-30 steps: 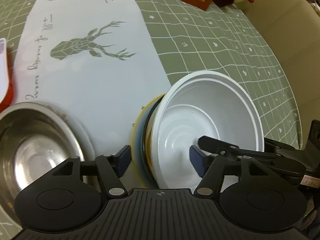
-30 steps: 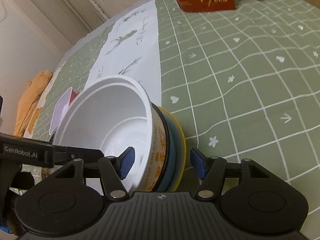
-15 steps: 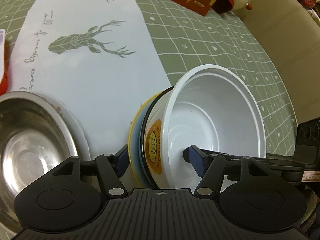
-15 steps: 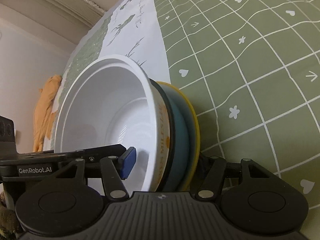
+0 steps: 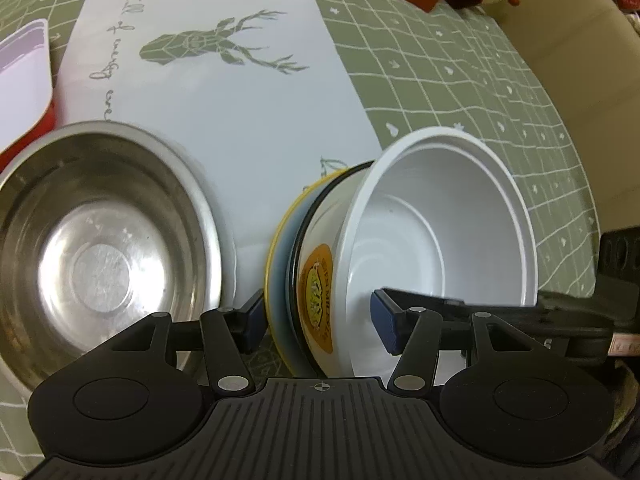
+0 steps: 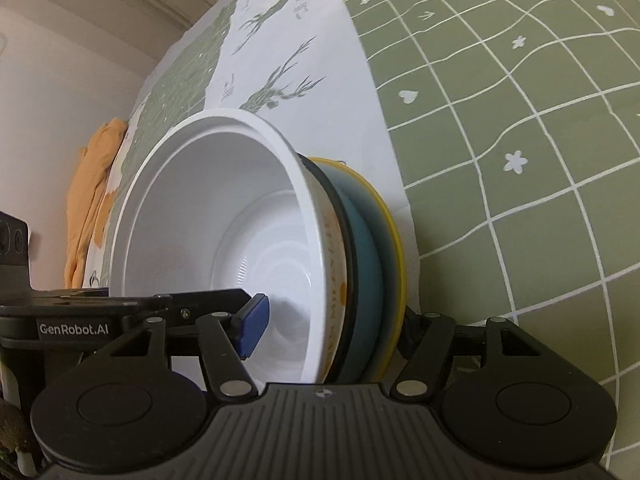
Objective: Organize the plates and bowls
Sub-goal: 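Lift the bowl stack with the right gripper and tilt it on edge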
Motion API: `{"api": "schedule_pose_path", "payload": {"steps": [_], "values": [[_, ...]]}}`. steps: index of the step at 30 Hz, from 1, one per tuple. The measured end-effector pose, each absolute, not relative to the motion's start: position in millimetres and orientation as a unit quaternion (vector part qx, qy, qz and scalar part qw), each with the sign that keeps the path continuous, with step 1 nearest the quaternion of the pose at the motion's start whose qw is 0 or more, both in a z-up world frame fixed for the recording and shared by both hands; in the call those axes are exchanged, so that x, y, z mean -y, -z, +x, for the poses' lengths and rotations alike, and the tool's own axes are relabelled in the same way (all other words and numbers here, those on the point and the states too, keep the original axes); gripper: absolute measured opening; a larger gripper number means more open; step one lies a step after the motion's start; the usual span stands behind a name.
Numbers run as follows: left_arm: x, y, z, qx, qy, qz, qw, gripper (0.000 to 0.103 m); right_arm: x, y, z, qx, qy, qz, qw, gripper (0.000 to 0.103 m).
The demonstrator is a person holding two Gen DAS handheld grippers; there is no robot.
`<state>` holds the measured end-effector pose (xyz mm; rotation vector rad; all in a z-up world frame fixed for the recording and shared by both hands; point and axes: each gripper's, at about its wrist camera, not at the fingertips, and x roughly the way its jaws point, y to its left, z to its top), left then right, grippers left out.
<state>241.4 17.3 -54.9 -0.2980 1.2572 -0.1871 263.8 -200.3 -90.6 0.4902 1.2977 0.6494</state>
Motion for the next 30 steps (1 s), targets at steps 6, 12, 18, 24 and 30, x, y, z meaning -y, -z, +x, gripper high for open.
{"api": "schedule_pose_path", "payload": {"steps": [6,12,18,24,30], "values": [[-8.4,47.0,241.5,-0.574,0.093,-0.132,0.803,0.061,214.2,95.9,268.9,-0.574,-0.275,0.241,0.733,0.065],[2.9,48.5,244.0,-0.577,0.083,-0.108,0.806,0.068,216.2,100.2,267.4,-0.575,-0.284,0.245,0.727,0.065],[2.7,47.6,245.2,-0.577,0.082,-0.108,0.805,0.068,216.5,99.4,265.2,-0.571,-0.294,0.237,0.729,0.065],[8.4,46.6,244.7,-0.577,0.077,-0.093,0.808,0.068,214.8,105.0,270.9,-0.576,-0.299,0.242,0.722,0.065],[8.5,46.6,243.5,-0.571,0.079,-0.092,0.812,0.068,214.6,105.6,270.0,-0.575,-0.305,0.239,0.721,0.065]]}}
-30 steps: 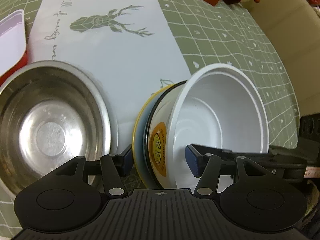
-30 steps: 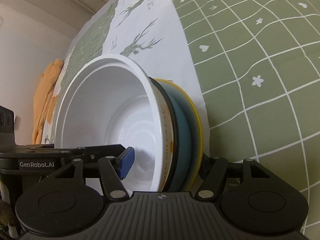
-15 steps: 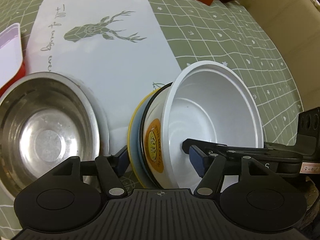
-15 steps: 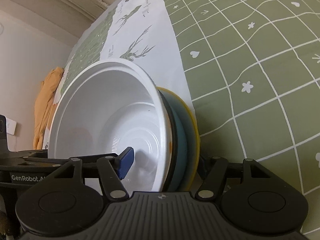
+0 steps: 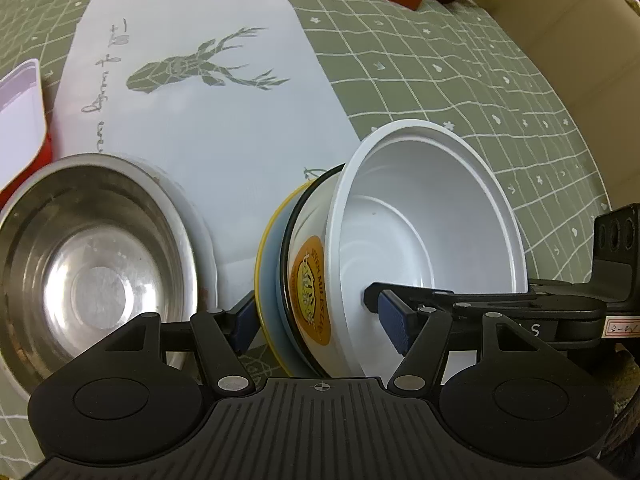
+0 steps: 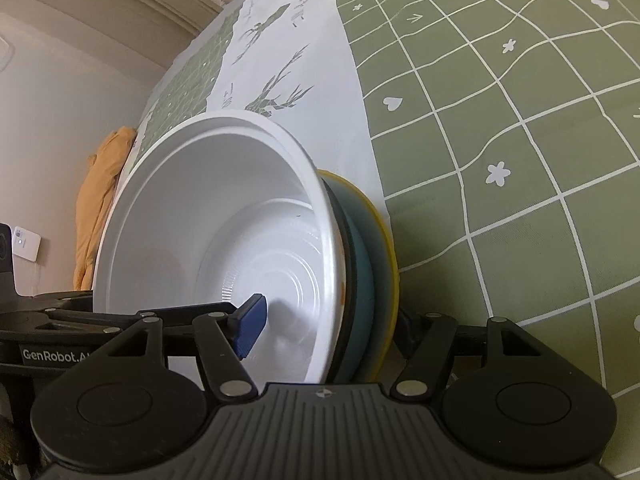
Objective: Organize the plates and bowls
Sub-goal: 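Lift the bowl stack with the right gripper and tilt it on edge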
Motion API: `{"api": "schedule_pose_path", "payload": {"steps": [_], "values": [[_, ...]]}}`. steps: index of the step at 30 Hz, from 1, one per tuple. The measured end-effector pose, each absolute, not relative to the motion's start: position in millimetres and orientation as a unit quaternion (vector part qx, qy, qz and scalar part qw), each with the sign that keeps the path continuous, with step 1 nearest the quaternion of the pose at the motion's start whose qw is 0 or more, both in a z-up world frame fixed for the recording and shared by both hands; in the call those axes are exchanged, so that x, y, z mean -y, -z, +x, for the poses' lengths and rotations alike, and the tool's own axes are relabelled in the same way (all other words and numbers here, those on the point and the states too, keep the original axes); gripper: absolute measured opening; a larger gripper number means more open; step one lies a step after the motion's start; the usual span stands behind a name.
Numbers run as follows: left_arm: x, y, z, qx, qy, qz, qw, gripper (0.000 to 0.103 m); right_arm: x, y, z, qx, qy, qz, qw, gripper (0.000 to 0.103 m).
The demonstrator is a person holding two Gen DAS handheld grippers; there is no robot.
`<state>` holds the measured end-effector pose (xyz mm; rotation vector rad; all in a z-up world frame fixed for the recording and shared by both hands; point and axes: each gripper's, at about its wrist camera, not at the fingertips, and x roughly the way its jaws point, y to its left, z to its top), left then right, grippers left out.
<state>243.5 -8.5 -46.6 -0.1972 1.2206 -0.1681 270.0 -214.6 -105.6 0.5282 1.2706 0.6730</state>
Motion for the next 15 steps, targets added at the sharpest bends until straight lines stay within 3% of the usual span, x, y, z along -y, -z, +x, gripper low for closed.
{"api": "schedule_pose_path", "payload": {"steps": [15], "values": [[9.0,44.5,243.0,-0.558,0.089,-0.087,0.821,0.067,213.4,104.7,265.1,-0.569,-0.313,0.233,0.724,0.064]]}}
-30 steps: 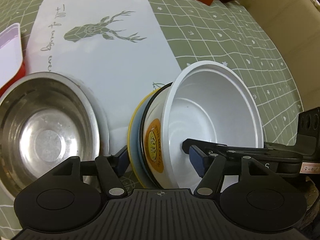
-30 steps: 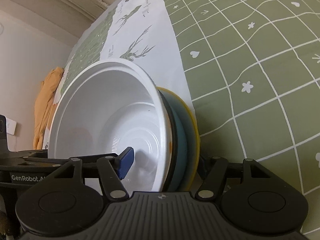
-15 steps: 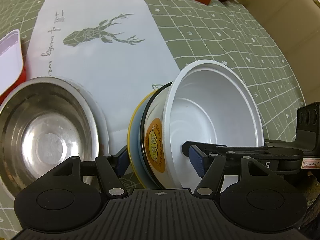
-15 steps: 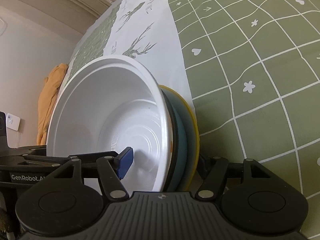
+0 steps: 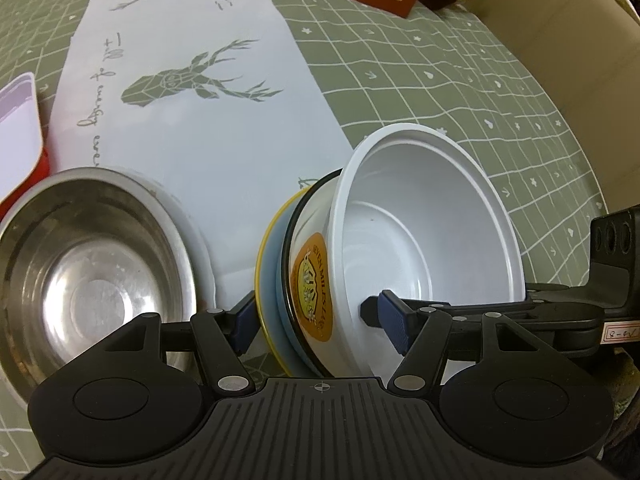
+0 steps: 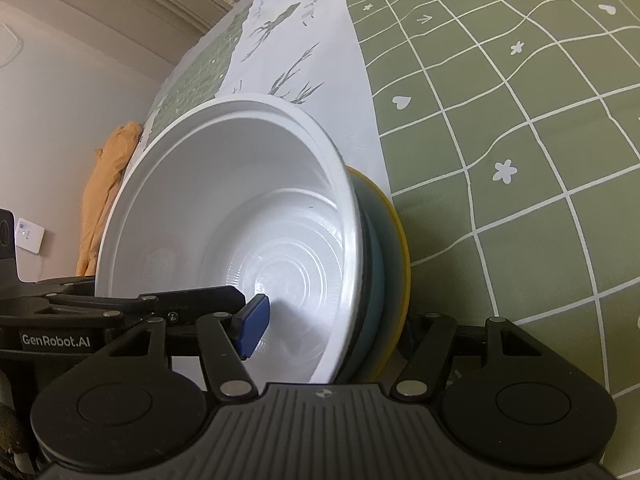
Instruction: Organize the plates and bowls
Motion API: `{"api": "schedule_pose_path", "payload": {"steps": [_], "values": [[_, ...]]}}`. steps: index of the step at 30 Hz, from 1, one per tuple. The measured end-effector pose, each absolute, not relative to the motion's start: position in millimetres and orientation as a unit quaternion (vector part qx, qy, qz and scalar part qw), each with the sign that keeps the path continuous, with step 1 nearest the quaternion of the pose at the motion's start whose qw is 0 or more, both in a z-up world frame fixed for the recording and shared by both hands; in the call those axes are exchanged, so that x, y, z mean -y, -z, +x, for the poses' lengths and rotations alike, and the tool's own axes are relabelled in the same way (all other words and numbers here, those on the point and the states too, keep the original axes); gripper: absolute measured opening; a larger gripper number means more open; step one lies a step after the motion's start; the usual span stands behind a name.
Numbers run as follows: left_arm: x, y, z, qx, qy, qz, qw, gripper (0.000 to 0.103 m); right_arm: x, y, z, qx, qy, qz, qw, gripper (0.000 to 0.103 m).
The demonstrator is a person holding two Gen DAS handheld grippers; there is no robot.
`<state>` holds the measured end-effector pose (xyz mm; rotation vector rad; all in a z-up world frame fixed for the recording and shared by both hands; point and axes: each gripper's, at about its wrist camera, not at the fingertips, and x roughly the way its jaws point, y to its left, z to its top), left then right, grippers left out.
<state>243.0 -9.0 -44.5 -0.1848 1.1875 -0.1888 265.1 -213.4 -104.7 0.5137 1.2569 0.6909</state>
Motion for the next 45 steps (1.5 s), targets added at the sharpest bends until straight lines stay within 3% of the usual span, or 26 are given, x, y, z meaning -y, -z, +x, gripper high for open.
{"api": "schedule_pose_path", "payload": {"steps": [29,45], "values": [[4.5,45.9,249.8,-0.571,0.087,-0.097,0.810,0.065,211.0,93.8,278.5,-0.568,-0.287,0.205,0.744,0.064],[-0.3,51.6,254.7,-0.588,0.083,-0.113,0.797,0.065,208.2,101.1,277.9,-0.593,-0.307,0.222,0.710,0.061]]}}
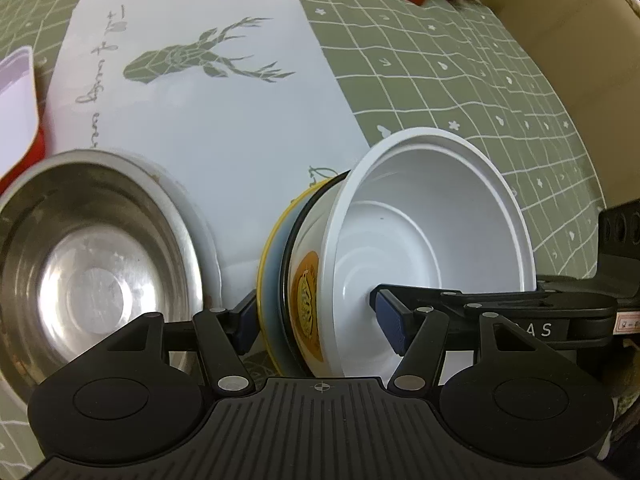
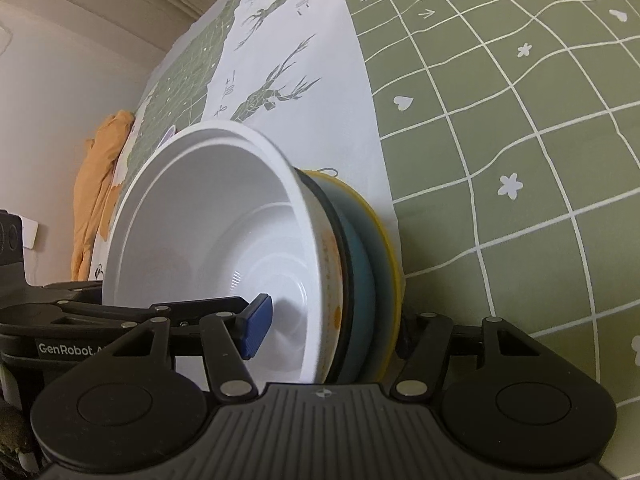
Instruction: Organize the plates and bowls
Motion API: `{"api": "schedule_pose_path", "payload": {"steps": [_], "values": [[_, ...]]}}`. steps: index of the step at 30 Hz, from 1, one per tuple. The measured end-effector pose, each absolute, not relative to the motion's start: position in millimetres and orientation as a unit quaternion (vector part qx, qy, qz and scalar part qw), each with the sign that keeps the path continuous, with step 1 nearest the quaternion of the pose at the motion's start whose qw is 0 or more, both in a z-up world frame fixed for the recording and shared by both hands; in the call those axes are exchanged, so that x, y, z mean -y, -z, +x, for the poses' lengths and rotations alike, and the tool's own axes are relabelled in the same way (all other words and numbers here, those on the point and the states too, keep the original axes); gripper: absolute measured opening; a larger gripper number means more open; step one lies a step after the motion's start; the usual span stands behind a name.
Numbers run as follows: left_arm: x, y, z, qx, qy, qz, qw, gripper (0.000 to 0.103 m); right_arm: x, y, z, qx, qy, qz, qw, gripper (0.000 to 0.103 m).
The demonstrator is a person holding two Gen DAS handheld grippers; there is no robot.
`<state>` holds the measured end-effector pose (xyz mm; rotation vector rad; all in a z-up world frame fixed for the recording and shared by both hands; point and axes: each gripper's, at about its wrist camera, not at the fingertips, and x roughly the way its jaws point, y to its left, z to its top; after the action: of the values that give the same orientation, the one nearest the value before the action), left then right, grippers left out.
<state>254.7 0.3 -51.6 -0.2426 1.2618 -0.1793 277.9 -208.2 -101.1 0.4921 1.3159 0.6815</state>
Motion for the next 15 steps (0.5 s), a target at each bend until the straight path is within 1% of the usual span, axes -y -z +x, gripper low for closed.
{"api": "schedule_pose_path", "payload": {"steps": [8,15], "values": [[-4.5,55.1,250.7,-0.589,0.084,-0.127,0.794,0.065,204.5,99.5,276.7,-0.596,-0.299,0.214,0.714,0.061],[-4.2,60.2,251.6,-0.603,0.094,-0.133,0.781,0.064,204.8,104.2,272.3,-0.608,-0.293,0.224,0.703,0.057]]}}
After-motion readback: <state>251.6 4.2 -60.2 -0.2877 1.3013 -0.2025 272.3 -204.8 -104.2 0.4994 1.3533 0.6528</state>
